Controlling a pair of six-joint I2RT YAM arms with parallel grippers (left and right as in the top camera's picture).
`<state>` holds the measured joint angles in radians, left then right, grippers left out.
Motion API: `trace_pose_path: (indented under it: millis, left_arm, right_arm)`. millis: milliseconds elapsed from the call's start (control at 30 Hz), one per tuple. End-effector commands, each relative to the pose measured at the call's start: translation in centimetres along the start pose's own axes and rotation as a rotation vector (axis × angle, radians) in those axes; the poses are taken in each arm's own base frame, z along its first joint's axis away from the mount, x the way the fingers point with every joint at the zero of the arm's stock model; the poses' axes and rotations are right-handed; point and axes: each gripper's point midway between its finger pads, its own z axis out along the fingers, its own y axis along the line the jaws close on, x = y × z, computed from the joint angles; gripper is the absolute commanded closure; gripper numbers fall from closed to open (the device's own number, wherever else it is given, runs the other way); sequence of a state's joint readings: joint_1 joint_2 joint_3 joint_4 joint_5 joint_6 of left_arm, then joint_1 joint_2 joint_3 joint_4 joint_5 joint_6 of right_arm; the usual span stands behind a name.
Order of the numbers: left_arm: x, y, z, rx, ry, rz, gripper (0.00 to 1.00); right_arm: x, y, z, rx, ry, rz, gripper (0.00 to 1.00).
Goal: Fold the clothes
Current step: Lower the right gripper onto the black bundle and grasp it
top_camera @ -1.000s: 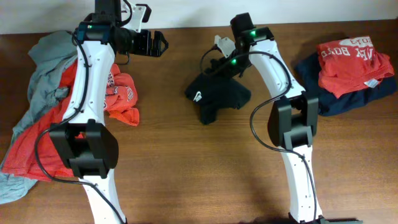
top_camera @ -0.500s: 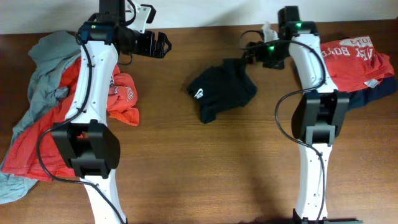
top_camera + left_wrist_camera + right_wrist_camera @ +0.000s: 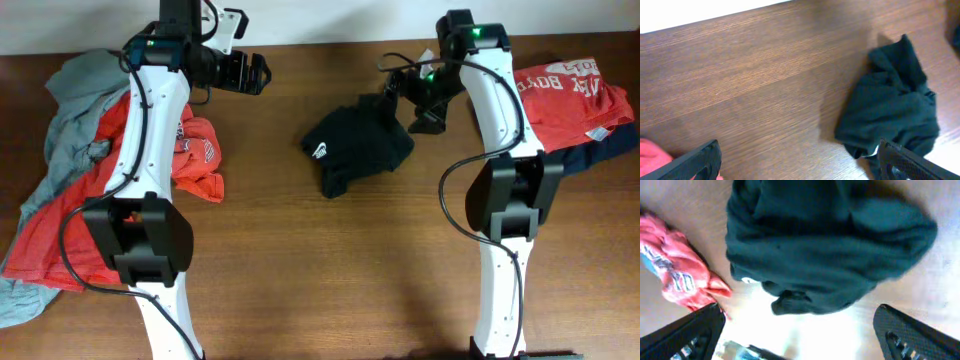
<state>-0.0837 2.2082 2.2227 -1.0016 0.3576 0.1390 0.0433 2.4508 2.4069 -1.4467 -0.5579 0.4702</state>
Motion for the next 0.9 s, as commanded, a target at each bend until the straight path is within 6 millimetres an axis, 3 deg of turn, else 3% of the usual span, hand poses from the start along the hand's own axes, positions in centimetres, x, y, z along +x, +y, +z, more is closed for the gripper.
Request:
trace_pose_path:
  millis: [0, 500, 867]
  left_arm:
    - [-0.3, 1.1, -0.4, -0.056, -0.004, 0.021, 0.01]
    - [-0.2, 1.6, -0.5, -0.073, -0.003, 0.016, 0.01]
    - [-0.1, 1.6, -0.5, -0.073, 0.001, 0.015, 0.01]
  right_arm:
    - [0.8, 1.0, -1.2, 0.013, -0.021, 0.154, 0.01]
    - [6.1, 1.5, 4.6, 0.354, -0.090, 0.333, 0.01]
    - [6.3, -1.7, 8.5, 0.461, -0.106, 0.340, 0.04]
